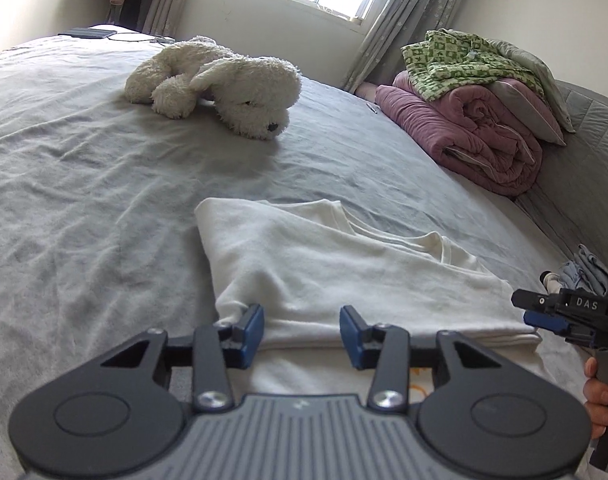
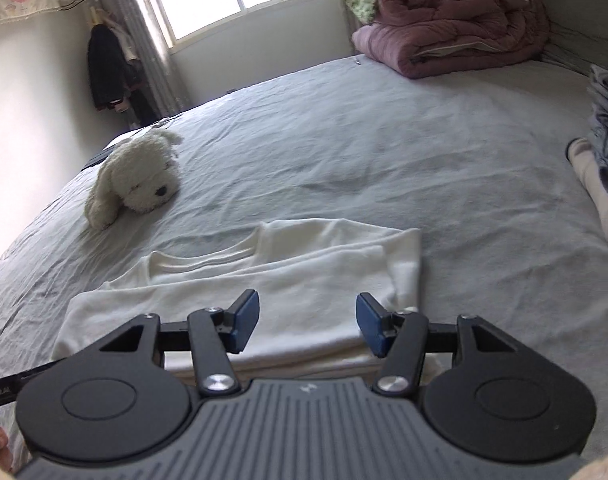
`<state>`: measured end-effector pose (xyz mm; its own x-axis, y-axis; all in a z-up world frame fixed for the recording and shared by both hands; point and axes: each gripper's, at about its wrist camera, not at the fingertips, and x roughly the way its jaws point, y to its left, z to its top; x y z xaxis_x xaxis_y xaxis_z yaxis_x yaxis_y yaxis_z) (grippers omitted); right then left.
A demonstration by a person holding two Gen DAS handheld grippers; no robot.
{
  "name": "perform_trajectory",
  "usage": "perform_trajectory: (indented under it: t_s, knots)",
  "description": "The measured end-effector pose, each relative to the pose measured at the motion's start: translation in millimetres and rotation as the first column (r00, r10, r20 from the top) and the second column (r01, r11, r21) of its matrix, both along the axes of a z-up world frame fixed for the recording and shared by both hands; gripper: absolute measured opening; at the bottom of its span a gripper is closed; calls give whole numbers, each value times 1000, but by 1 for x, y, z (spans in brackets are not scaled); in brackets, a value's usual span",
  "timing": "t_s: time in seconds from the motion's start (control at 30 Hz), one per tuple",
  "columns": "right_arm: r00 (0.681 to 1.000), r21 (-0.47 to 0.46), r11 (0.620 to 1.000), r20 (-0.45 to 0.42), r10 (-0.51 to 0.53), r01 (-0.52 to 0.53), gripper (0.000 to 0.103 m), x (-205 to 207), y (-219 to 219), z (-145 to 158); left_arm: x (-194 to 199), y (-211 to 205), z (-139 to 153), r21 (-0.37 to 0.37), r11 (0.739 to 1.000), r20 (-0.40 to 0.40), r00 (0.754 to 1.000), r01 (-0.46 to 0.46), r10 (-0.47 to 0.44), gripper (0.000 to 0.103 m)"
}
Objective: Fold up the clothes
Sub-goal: 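Move both open grippers over the sweatshirt toward its printed hem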
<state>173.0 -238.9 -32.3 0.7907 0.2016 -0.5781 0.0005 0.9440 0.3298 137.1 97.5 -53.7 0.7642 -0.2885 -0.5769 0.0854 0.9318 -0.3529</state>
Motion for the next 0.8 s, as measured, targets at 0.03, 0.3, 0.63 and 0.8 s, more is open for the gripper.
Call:
perform_trajectory:
  t_s: [0.03,0.3,0.63,0.8]
  knots:
    - [1000,9,1000,-4,-17,17,58,-1,-6,0,0,1,0,-5,1000,-5,1000,1,-1,43]
    - [994,72,992,6,-108,107,58,-5,-33,10,-5,5,16,-66,998,28,999,-21,23,41]
    - [999,-176,984,2,-41,40,56,7,-1,-9,3,1,0,59,997,-2,999,-45,46,21]
    - [999,-220,975,-29,-44,36,56,6,2,-21,4,-2,0,84,995,-20,999,-45,47,21]
